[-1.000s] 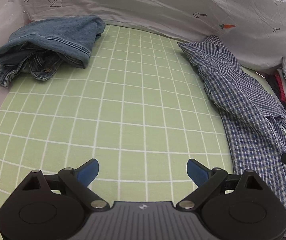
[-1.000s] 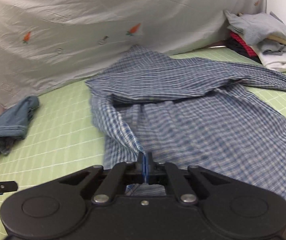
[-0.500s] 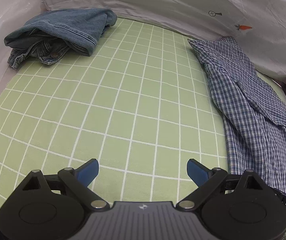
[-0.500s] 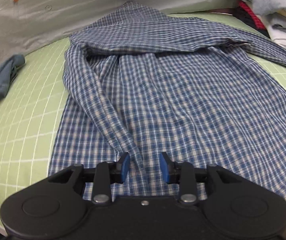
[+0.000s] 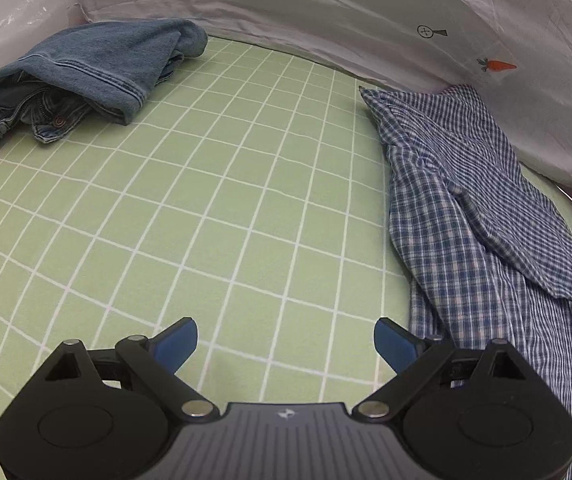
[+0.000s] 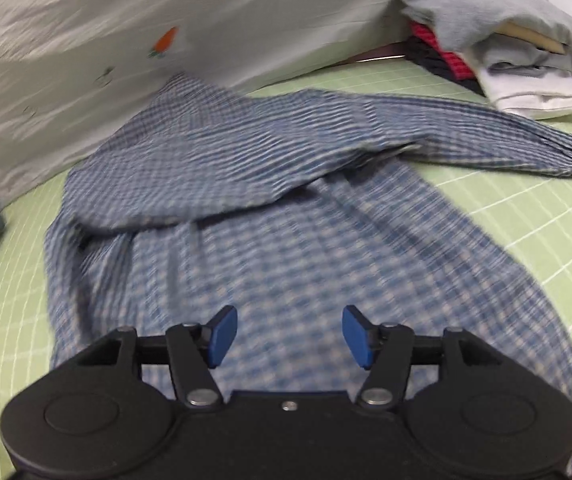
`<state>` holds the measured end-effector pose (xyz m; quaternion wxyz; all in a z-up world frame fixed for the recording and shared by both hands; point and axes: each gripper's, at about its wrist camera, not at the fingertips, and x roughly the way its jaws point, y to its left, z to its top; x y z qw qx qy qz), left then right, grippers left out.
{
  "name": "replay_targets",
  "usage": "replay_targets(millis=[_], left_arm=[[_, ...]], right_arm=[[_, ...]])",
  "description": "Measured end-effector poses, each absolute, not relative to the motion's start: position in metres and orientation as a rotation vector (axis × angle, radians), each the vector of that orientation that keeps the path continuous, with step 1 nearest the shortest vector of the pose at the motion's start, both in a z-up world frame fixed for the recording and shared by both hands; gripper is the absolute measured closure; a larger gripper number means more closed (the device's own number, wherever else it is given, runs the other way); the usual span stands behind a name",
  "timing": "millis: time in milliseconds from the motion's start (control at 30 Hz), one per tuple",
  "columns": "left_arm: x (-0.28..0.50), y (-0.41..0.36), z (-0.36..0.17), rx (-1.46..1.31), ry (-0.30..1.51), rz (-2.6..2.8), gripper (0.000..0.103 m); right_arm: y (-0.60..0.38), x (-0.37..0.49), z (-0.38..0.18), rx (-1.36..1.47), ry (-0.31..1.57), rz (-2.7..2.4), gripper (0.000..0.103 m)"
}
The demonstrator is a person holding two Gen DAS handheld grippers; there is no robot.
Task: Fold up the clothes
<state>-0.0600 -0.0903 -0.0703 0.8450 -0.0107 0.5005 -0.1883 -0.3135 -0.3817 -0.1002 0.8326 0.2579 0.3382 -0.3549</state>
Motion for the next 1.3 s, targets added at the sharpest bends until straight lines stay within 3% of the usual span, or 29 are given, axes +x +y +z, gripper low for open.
replay_targets(millis=[567, 667, 800, 1167, 1300], left_arm=[[0.019, -0.210, -0.103, 0.182, 1.054, -0.394, 0.008], [0.025, -0.217, -0.106, 0.198, 1.059, -0.398, 0.008], [0.037, -0.222, -0.107, 0.190, 1.061, -0.400, 0.008], [0.094, -0.227, -0.097, 0.112, 1.004, -0.398, 0.008], [0.103, -0.234, -0.091, 0.108, 0.969, -0.438, 0.008]], right_arm=[[-0.575, -0.268, -0.122, 0.605, 0.644, -0.918, 0.038], [-0.581, -0.265, -0.123, 0.594, 0.646, -0.900, 0.054], [-0.586, -0.261, -0.121, 0.569, 0.647, -0.883, 0.101], [-0.609, -0.258, -0.094, 0.509, 0.565, -0.874, 0.102], [-0.622, -0.258, -0.060, 0.470, 0.457, -0.898, 0.102]])
